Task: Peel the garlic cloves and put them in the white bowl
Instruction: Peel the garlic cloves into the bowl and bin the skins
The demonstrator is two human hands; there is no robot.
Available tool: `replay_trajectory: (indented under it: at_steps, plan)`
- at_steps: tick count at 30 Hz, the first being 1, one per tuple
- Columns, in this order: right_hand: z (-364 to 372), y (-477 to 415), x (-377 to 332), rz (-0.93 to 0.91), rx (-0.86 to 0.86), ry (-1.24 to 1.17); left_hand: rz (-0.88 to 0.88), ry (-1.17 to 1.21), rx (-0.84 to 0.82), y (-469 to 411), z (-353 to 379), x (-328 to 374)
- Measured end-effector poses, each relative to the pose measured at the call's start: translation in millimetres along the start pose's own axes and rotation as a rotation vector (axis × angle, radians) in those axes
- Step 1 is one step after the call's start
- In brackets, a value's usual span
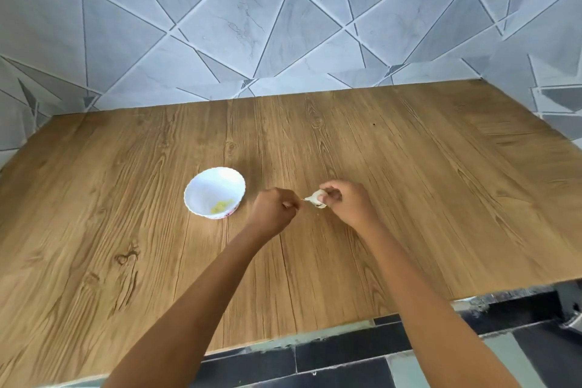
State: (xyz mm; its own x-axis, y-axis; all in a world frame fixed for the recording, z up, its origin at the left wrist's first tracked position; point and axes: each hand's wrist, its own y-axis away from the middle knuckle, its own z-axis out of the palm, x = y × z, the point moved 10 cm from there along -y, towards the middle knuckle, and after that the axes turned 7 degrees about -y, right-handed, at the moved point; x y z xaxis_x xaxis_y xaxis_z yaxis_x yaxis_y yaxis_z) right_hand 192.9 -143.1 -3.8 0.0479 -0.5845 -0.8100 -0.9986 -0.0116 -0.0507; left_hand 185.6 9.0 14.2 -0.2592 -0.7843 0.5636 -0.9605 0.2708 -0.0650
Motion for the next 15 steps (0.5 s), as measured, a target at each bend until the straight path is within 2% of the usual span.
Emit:
replay_trajectory:
  at_steps: [7, 15]
  plan:
    - [-17.9, 5.7, 32.3, 0.129, 0.175, -0.171, -0.093, 0.093, 0.063, -4.5, 29.6, 11.9]
    - [-20.4, 2.5, 42.1, 0.161, 0.228, -0.272, -0.163, -0.056, 0.140, -22.0, 40.5, 24.1]
